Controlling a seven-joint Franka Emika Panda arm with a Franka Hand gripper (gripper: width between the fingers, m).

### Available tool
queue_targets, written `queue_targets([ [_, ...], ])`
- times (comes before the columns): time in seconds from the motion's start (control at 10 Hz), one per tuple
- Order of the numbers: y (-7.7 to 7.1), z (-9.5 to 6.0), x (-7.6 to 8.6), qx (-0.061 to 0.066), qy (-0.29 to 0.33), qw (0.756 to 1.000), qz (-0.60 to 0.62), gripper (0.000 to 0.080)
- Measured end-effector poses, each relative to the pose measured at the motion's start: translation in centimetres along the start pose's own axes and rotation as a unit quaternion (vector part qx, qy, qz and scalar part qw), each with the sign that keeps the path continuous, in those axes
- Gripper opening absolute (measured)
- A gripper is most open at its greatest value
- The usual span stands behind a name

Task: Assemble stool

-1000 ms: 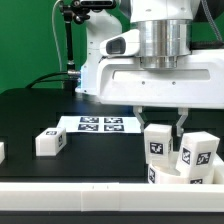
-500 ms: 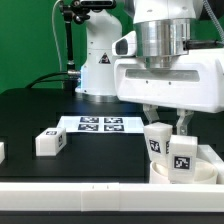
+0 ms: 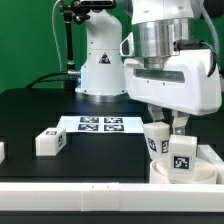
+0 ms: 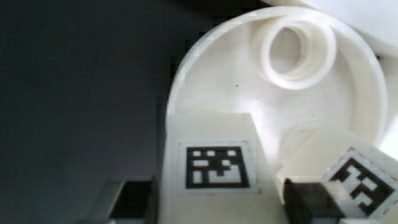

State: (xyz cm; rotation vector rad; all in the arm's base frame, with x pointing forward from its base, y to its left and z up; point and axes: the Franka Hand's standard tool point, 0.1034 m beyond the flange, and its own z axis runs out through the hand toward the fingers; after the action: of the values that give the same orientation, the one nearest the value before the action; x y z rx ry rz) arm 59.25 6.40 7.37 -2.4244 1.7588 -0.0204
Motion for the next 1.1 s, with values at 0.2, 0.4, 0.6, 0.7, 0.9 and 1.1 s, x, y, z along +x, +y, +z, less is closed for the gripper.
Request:
queue_targets([
  [0.2,0.0,0.0,-0.2,0.002,-0.006,0.998,0.064,0.0336],
  [0.4,-0.1,0.0,-0.4,0.005,-0.014,0.991,0.133,0.0336],
  [0.6,-0.1,0.1,-0.5,0.006,-0.019,0.984,0.176,0.0336],
  [0.7,-0.1,0.1,-0.6,0.007,-0.023,0.979,0.202,0.0336],
  [0.9,-0.2,0.1,-0.9,0.008,-0.030,0.964,0.264,0.0336],
  [1.1,-0.4,0.1,-1.2,0.009,-0.039,0.945,0.324,0.0336],
])
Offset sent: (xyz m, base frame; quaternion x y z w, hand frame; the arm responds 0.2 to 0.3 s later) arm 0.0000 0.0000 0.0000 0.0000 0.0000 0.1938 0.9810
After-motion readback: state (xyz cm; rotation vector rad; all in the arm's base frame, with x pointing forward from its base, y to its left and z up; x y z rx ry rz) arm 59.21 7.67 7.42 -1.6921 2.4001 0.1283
